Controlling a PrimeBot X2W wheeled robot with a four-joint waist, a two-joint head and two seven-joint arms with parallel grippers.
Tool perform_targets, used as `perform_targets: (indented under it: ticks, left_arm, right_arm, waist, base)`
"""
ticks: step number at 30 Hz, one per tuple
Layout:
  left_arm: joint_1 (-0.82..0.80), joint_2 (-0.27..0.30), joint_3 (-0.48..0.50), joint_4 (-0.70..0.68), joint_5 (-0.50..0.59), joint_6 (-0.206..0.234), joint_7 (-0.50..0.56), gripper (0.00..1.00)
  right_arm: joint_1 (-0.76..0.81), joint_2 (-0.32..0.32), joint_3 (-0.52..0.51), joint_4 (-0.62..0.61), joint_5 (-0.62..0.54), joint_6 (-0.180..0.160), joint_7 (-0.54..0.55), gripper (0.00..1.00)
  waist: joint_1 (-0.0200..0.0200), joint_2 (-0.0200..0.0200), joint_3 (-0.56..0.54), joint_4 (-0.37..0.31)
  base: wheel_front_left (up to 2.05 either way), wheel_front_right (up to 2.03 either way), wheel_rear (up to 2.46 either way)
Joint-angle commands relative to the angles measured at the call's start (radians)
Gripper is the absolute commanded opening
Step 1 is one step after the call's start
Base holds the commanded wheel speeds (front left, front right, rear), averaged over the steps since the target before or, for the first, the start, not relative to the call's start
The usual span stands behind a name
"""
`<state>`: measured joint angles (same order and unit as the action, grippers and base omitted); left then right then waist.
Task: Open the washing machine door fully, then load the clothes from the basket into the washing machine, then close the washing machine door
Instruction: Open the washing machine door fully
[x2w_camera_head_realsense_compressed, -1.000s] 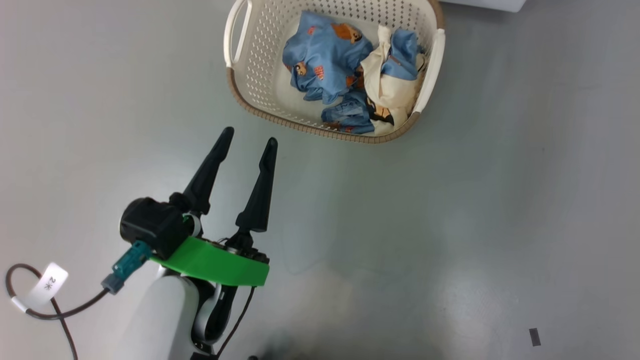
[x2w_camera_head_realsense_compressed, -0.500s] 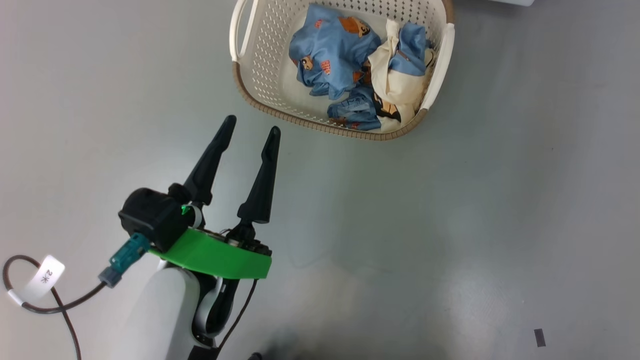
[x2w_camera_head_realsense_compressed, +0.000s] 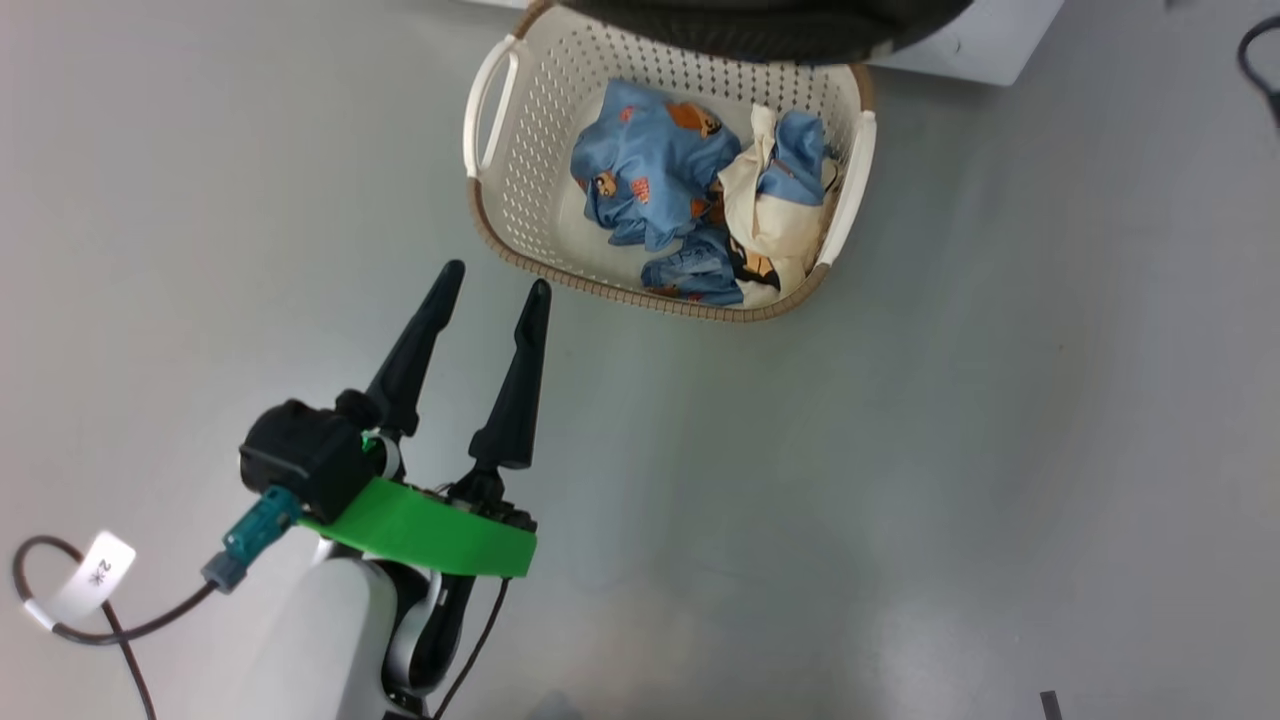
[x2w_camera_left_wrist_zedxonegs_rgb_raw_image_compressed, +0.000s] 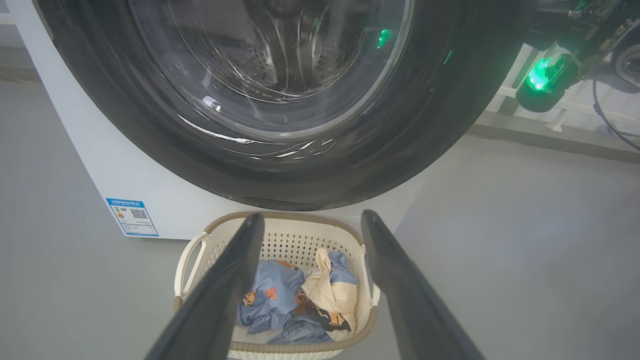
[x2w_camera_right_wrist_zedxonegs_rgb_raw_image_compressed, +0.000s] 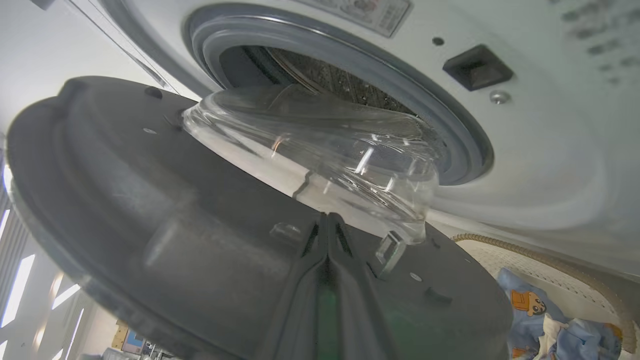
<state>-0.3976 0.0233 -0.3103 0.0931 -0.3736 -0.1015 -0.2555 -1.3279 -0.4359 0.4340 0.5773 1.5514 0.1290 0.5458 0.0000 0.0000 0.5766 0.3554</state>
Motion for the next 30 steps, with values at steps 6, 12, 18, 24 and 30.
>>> perform_targets:
  ticks: [6, 12, 18, 24, 30]
  left_arm:
    - [0.067, 0.027, 0.046, -0.012, 0.02, -0.001, -0.006, 1.0]
    - [0.102, 0.027, 0.049, -0.007, 0.027, -0.002, -0.006, 1.0]
    - [0.126, 0.027, 0.046, -0.01, 0.028, -0.002, -0.006, 1.0]
    - [0.152, 0.027, 0.048, -0.011, 0.036, -0.001, -0.006, 1.0]
    - [0.17, 0.027, 0.044, -0.018, 0.039, -0.001, -0.006, 1.0]
  right_arm:
    - [0.113, 0.052, 0.038, -0.083, 0.017, 0.002, 0.023, 0.0]
    - [0.188, 0.059, 0.062, -0.116, 0.017, 0.002, 0.026, 0.0]
    - [0.233, 0.068, 0.073, -0.138, 0.025, 0.002, 0.033, 0.0]
    - [0.284, 0.079, 0.086, -0.166, 0.029, 0.002, 0.038, 0.0]
    - [0.323, 0.091, 0.104, -0.177, 0.023, 0.002, 0.04, 0.0]
  waist:
    - [0.0, 0.0, -0.085, -0.014]
    - [0.0, 0.0, -0.146, -0.018]
    - [0.0, 0.0, -0.181, -0.017]
    - [0.0, 0.0, -0.22, -0.012]
    - [0.0, 0.0, -0.244, 0.002]
  base:
    - [0.0, 0.0, 0.0]
    - [0.0, 0.0, 0.0]
    - [0.0, 0.0, 0.0]
    - [0.0, 0.0, 0.0]
    - [0.0, 0.0, 0.0]
